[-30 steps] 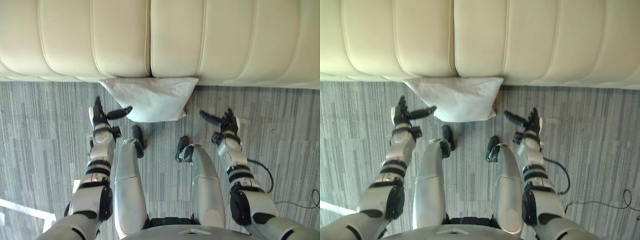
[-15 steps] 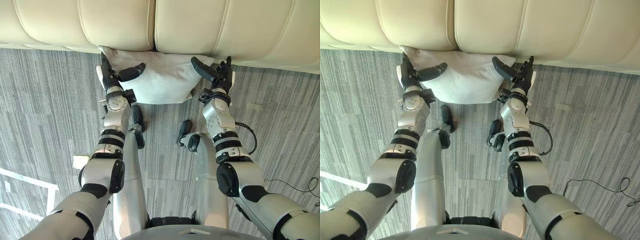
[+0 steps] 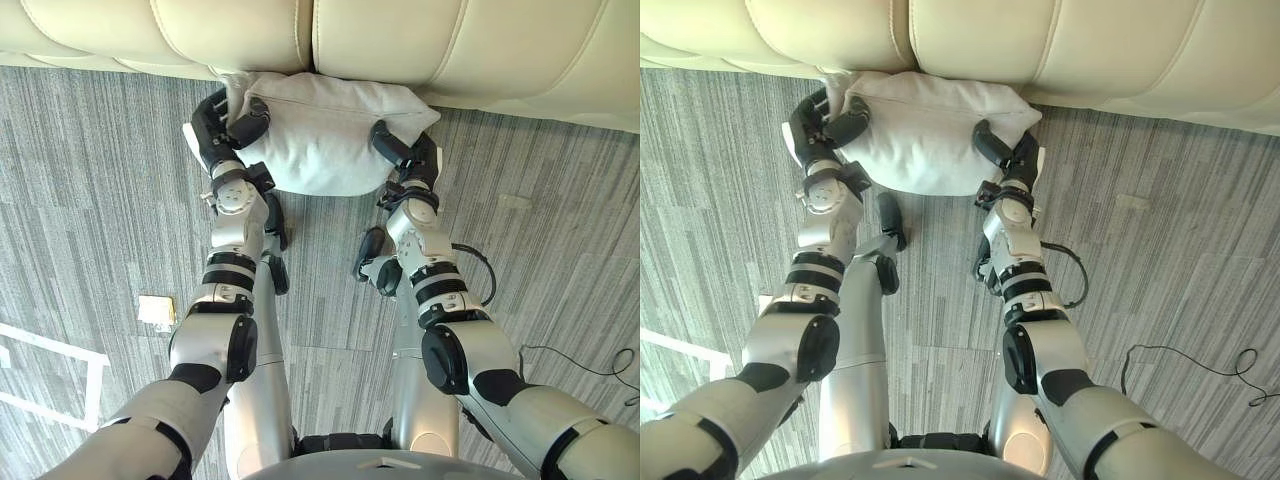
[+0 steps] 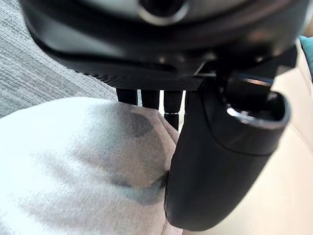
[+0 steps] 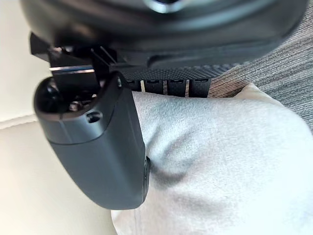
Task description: Pick up cushions and gather them together orderly.
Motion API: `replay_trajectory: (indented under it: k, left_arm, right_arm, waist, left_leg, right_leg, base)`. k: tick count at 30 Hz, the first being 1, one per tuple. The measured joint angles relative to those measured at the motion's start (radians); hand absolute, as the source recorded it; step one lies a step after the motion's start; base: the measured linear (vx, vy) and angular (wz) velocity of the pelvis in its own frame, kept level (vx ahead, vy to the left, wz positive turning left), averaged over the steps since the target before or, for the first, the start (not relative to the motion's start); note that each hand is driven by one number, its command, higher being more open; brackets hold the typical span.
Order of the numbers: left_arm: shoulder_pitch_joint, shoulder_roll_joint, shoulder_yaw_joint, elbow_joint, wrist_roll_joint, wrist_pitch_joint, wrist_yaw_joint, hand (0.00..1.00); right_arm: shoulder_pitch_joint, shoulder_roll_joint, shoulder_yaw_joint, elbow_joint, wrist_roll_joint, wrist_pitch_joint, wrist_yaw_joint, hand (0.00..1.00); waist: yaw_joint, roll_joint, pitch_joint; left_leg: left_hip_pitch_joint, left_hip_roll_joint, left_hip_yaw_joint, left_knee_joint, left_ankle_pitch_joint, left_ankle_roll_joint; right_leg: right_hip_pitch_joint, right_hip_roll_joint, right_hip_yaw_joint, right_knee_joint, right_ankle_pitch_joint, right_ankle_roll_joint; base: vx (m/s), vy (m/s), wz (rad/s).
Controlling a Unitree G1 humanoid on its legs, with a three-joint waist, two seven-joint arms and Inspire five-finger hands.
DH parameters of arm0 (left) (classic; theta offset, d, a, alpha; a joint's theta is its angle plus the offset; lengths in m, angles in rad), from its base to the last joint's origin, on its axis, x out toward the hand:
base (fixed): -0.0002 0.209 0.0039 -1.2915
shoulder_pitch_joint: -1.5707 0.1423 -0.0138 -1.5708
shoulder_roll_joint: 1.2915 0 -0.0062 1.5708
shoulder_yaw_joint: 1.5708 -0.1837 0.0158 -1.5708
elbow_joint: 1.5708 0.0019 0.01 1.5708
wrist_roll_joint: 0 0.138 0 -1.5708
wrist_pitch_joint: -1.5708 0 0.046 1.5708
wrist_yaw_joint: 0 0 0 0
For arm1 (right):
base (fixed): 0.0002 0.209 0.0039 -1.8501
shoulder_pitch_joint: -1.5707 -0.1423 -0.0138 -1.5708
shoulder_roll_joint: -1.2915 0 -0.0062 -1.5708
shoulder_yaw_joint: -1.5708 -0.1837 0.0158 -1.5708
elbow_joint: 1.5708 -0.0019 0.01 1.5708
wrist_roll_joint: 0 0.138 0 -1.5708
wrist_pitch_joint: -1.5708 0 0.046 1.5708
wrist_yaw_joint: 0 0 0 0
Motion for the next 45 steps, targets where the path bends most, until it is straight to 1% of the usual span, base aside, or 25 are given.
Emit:
replay_trajectory:
  k: [3,8,12,13,15,17,18,21,22,23,25,26,29,31,33,36,37,38,39,40,41,42,43,44,45]
  left_arm:
    - [0.050,-0.001,-0.039,-0.051,-0.013,0.000,0.001,0.00]
    - [0.200,-0.036,-0.112,-0.203,-0.020,-0.004,0.007,0.00]
    - [0.374,-0.083,-0.219,-0.387,-0.021,-0.020,0.004,0.00]
    - [0.379,-0.084,-0.224,-0.392,-0.021,-0.022,0.004,0.00]
    - [0.490,-0.090,-0.286,-0.514,-0.033,-0.034,0.001,0.00]
    - [0.557,-0.090,-0.320,-0.571,-0.051,-0.051,-0.003,0.00]
    - [0.568,-0.090,-0.324,-0.580,-0.054,-0.054,-0.004,0.00]
    - [0.680,-0.090,-0.358,-0.653,-0.071,-0.072,-0.011,0.00]
    - [0.735,-0.086,-0.372,-0.672,-0.081,-0.083,-0.015,0.00]
    - [0.770,-0.084,-0.380,-0.682,-0.089,-0.087,-0.023,0.00]
    - [0.808,-0.082,-0.388,-0.698,-0.089,-0.091,-0.030,0.00]
    - [0.852,-0.071,-0.407,-0.715,-0.090,-0.099,-0.034,0.00]
    - [0.900,-0.058,-0.429,-0.731,-0.090,-0.101,-0.048,0.00]
    - [0.929,-0.054,-0.432,-0.731,-0.093,-0.101,-0.054,0.00]
    - [0.963,-0.050,-0.443,-0.731,-0.109,-0.101,-0.055,0.00]
    - [0.994,-0.047,-0.460,-0.731,-0.110,-0.100,-0.057,0.00]
    - [1.006,-0.046,-0.466,-0.728,-0.111,-0.099,-0.059,0.00]
    - [1.009,-0.043,-0.470,-0.727,-0.112,-0.098,-0.060,0.00]
    - [1.010,-0.035,-0.481,-0.722,-0.112,-0.091,-0.060,0.00]
    - [1.011,-0.024,-0.495,-0.717,-0.112,-0.087,-0.060,0.00]
    - [1.016,-0.015,-0.505,-0.714,-0.112,-0.087,-0.060,0.00]
    - [1.022,-0.008,-0.509,-0.714,-0.112,-0.087,-0.060,0.00]
    - [1.034,0.013,-0.512,-0.709,-0.112,-0.086,-0.061,0.00]
    - [1.037,0.021,-0.518,-0.703,-0.112,-0.075,-0.062,0.00]
    - [1.038,0.026,-0.525,-0.701,-0.112,-0.063,-0.062,0.00]
  right_arm:
    - [0.070,-0.003,0.032,-0.085,0.000,-0.002,-0.018,0.00]
    - [0.236,-0.027,0.106,-0.243,-0.005,-0.007,-0.046,0.00]
    - [0.480,-0.046,0.133,-0.492,-0.049,-0.017,-0.058,0.00]
    - [0.487,-0.046,0.134,-0.501,-0.050,-0.018,-0.058,0.00]
    - [0.628,-0.063,0.161,-0.660,-0.080,-0.027,-0.060,0.00]
    - [0.714,-0.083,0.186,-0.744,-0.089,-0.041,-0.061,0.00]
    - [0.727,-0.085,0.190,-0.757,-0.091,-0.043,-0.060,0.00]
    - [0.859,-0.094,0.230,-0.867,-0.110,-0.055,-0.060,0.00]
    - [0.922,-0.107,0.256,-0.900,-0.128,-0.065,-0.057,0.00]
    - [0.961,-0.117,0.267,-0.914,-0.131,-0.070,-0.052,0.00]
    - [0.993,-0.119,0.271,-0.920,-0.131,-0.077,-0.043,0.00]
    - [1.029,-0.119,0.277,-0.923,-0.135,-0.087,-0.035,0.00]
    - [1.069,-0.121,0.277,-0.923,-0.171,-0.093,-0.033,0.00]
    - [1.084,-0.125,0.277,-0.922,-0.171,-0.093,-0.021,0.00]
    - [1.110,-0.130,0.282,-0.924,-0.194,-0.093,-0.017,0.00]
    - [1.123,-0.139,0.281,-0.925,-0.204,-0.093,-0.017,0.00]
    - [1.123,-0.145,0.281,-0.925,-0.207,-0.092,-0.017,0.00]
    - [1.123,-0.146,0.280,-0.925,-0.209,-0.092,-0.017,0.00]
    - [1.123,-0.147,0.276,-0.925,-0.211,-0.090,-0.018,0.00]
    - [1.122,-0.151,0.273,-0.925,-0.211,-0.089,-0.020,0.00]
    - [1.119,-0.158,0.269,-0.924,-0.212,-0.089,-0.020,0.00]
    - [1.113,-0.163,0.269,-0.921,-0.215,-0.089,-0.020,0.00]
    - [1.106,-0.153,0.270,-0.907,-0.221,-0.084,-0.020,0.00]
    - [1.106,-0.149,0.270,-0.902,-0.223,-0.080,-0.020,0.00]
    - [1.088,-0.154,0.269,-0.889,-0.249,-0.080,-0.019,0.00]
  waist:
    - [-0.003,0.000,0.000]
    - [-0.001,-0.003,-0.003]
    - [0.001,-0.008,-0.016]
    - [0.001,-0.008,-0.018]
    - [0.002,-0.019,-0.031]
    - [0.007,-0.019,-0.038]
    - [0.008,-0.020,-0.041]
    - [0.011,-0.020,-0.086]
    - [0.015,-0.019,-0.127]
    - [0.015,-0.013,-0.158]
    - [0.014,-0.012,-0.182]
    - [0.014,-0.009,-0.208]
    - [0.014,0.003,-0.233]
    - [0.015,0.008,-0.235]
    - [0.016,0.011,-0.238]
    - [0.015,0.021,-0.270]
    - [0.019,0.027,-0.282]
    - [0.023,0.029,-0.284]
    - [0.029,0.031,-0.292]
    - [0.031,0.035,-0.301]
    - [0.035,0.038,-0.316]
    - [0.039,0.038,-0.325]
    - [0.053,0.017,-0.342]
    - [0.045,0.004,-0.372]
    - [0.045,-0.007,-0.380]
  left_leg:
    - [0.032,0.006,-0.003,0.002,0.000,0.000]
    - [0.178,0.007,0.007,-0.053,0.002,-0.004]
    - [0.364,0.005,0.030,-0.142,0.005,-0.009]
    - [0.370,0.005,0.030,-0.145,0.005,-0.009]
    - [0.498,-0.001,0.054,-0.199,0.004,-0.009]
    - [0.576,-0.004,0.067,-0.239,0.004,-0.009]
    - [0.587,-0.004,0.069,-0.245,0.004,-0.009]
    - [0.700,-0.010,0.091,-0.308,0.005,-0.009]
    - [0.754,-0.010,0.106,-0.346,0.006,-0.011]
    - [0.786,-0.009,0.111,-0.370,0.006,-0.013]
    - [0.821,-0.009,0.119,-0.390,0.006,-0.015]
    - [0.861,-0.009,0.127,-0.405,0.001,-0.022]
    - [0.890,-0.002,0.126,-0.385,-0.013,-0.028]
    - [0.888,0.014,0.123,-0.299,-0.026,-0.019]
    - [0.862,0.029,0.095,-0.164,-0.028,-0.016]
    - [0.826,0.039,0.065,-0.086,-0.028,-0.016]
    - [0.794,0.038,0.043,-0.054,-0.080,-0.025]
    - [0.794,0.030,0.033,-0.065,-0.105,-0.028]
    - [0.795,0.008,0.013,-0.121,-0.133,-0.031]
    - [0.789,-0.016,0.002,-0.182,-0.137,-0.029]
    - [0.783,-0.043,-0.010,-0.271,-0.125,-0.028]
    - [0.787,-0.058,-0.014,-0.324,-0.078,-0.019]
    - [0.818,-0.076,0.003,-0.344,-0.017,-0.004]
    - [0.810,-0.090,0.022,-0.317,-0.039,0.017]
    - [0.864,-0.113,0.092,-0.263,-0.112,0.062]
  right_leg:
    - [0.034,-0.001,0.000,-0.003,0.001,-0.001]
    - [0.170,0.011,-0.001,-0.058,0.013,-0.008]
    - [0.349,0.024,0.000,-0.161,0.036,0.002]
    - [0.355,0.024,0.001,-0.165,0.037,0.003]
    - [0.473,0.026,0.007,-0.223,0.045,0.017]
    - [0.546,0.029,0.008,-0.263,0.050,0.025]
    - [0.557,0.030,0.009,-0.270,0.050,0.026]
    - [0.657,0.035,0.013,-0.329,0.055,0.032]
    - [0.704,0.042,0.021,-0.367,0.059,0.038]
    - [0.735,0.047,0.021,-0.395,0.063,0.039]
    - [0.768,0.052,0.024,-0.419,0.064,0.040]
    - [0.807,0.061,0.029,-0.442,0.064,0.041]
    - [0.850,0.066,0.030,-0.459,0.064,0.041]
    - [0.890,0.072,0.034,-0.466,0.061,0.037]
    - [0.940,0.074,0.035,-0.475,0.044,0.026]
    - [0.945,0.082,0.047,-0.474,0.027,0.009]
    - [0.950,0.090,0.062,-0.481,0.019,-0.009]
    - [0.954,0.092,0.069,-0.486,0.018,-0.010]
    - [0.965,0.092,0.079,-0.499,0.018,-0.011]
    - [0.981,0.092,0.083,-0.520,0.017,-0.010]
    - [0.989,0.091,0.095,-0.538,0.015,-0.003]
    - [0.993,0.090,0.109,-0.544,0.012,0.012]
    - [0.998,0.074,0.150,-0.553,0.007,0.039]
    - [1.006,0.053,0.159,-0.578,0.020,0.060]
    - [1.009,0.010,0.216,-0.503,0.059,0.125]
  base:
    - [0.00,-0.002,-0.02]
    - [0.00,-0.004,-0.10]
    - [0.04,0.018,-0.11]
    - [0.08,0.032,-0.11]
    - [0.09,0.023,-0.13]
    - [0.10,0.019,-0.10]
    - [0.12,0.018,-0.12]
    - [0.14,0.013,-0.14]
    - [0.18,0.015,-0.20]
    - [0.17,0.011,-0.19]
    - [0.19,-0.009,-0.13]
    - [0.14,-0.025,-0.15]
    - [0.09,-0.020,-0.11]
    - [0.05,-0.016,-0.14]
    - [0.02,-0.018,-0.10]
    - [0.01,-0.011,-0.06]
    - [0.03,0.003,-0.16]
    - [0.11,0.076,-0.24]
    - [0.10,0.080,-0.23]
    - [0.16,0.140,-0.31]
    - [0.12,0.111,-0.36]
    - [0.25,0.209,-0.67]
    - [0.33,0.219,-0.58]
    - [0.80,0.453,-0.94]
    - [0.74,0.395,-0.76]
